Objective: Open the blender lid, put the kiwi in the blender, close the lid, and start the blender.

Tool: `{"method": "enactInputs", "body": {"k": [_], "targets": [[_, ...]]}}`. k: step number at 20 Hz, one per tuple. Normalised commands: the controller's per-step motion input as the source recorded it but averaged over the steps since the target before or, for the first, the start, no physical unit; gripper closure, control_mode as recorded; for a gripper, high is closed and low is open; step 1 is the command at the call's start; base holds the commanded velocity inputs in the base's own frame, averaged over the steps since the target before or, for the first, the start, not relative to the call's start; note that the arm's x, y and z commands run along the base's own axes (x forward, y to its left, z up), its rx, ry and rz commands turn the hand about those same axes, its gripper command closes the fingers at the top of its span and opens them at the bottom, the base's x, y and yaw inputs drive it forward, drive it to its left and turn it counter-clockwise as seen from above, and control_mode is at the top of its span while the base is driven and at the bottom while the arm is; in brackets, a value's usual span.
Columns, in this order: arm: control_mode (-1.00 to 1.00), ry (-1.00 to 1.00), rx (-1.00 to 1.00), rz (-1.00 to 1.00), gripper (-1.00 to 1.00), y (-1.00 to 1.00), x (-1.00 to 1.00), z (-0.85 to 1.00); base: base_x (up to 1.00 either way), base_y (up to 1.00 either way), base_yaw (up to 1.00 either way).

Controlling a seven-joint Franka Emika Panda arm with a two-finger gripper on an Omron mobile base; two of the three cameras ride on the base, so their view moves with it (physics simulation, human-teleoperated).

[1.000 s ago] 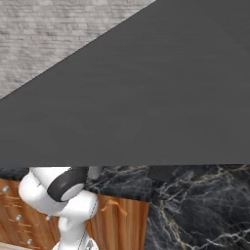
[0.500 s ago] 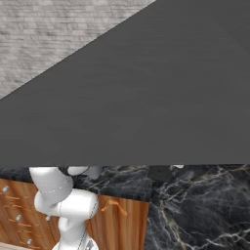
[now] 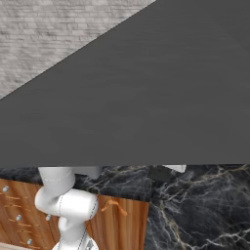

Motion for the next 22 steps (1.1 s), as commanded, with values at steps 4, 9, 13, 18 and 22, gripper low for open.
{"method": "enactInputs", "body": {"k": [4,9,13,18,22], "targets": [[-1.00,-0.02,0.00,0.00,-1.00,0.20,0.00,-0.13,0.00,0.00,0.00],[-1.00,0.00,0.00,0.00,-1.00,0.22,0.03,-0.15,0.00,0.00,0.00],[-1.00,0.00,0.00,0.00,-1.00,0.14,0.11,-0.31,0.00,0.00,0.00],[-1.00,0.00,0.00,0.00,-1.00,0.13,0.01,-0.39,0.00,0.00,0.00],[-1.00,0.00,0.00,0.00,1.00,0.25,0.01,-0.44,0.00,0.00,0.00]]}}
